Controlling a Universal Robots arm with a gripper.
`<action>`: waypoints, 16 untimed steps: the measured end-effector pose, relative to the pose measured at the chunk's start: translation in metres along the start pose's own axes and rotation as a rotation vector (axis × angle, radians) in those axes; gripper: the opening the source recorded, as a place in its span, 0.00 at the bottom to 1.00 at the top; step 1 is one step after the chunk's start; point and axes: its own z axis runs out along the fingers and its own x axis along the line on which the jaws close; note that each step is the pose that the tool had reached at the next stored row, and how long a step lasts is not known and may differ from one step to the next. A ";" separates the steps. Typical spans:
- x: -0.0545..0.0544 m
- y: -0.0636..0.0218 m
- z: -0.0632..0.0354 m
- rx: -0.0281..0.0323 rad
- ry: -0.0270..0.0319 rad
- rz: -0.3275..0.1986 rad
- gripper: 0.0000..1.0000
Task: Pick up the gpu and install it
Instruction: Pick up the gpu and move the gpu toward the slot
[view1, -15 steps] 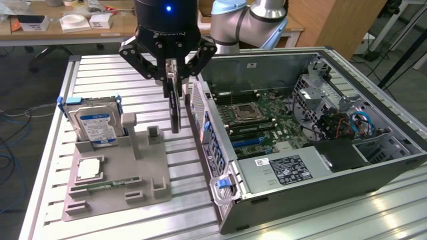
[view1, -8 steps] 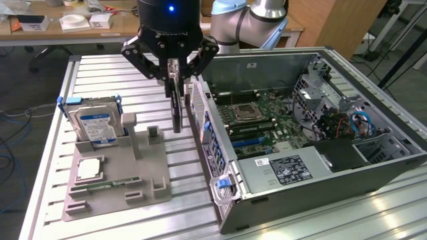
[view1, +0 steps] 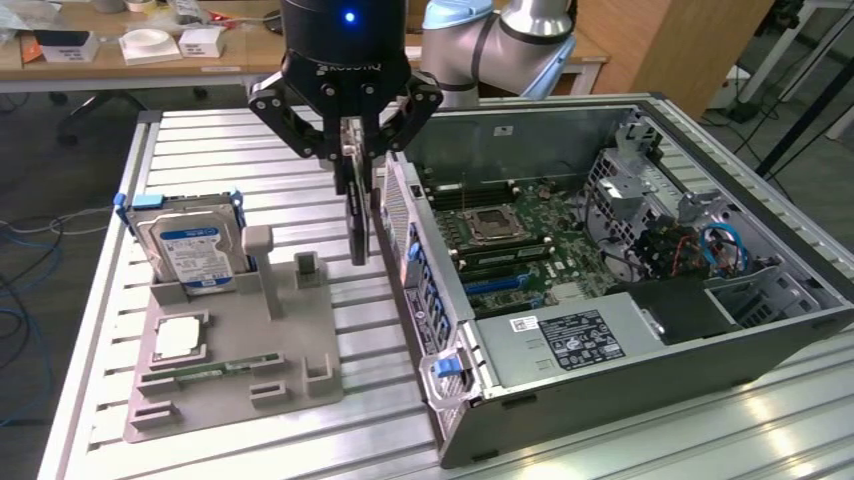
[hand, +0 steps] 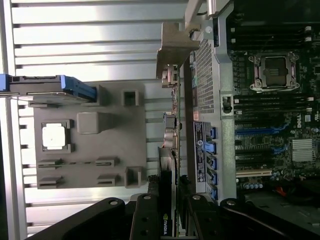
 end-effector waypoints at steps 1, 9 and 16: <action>0.000 0.0000 0.0000 0.0000 0.0000 0.000 0.26; -0.004 0.0003 0.0002 -0.0001 0.0000 0.000 0.26; -0.007 0.0005 0.0002 0.0000 0.0000 0.000 0.26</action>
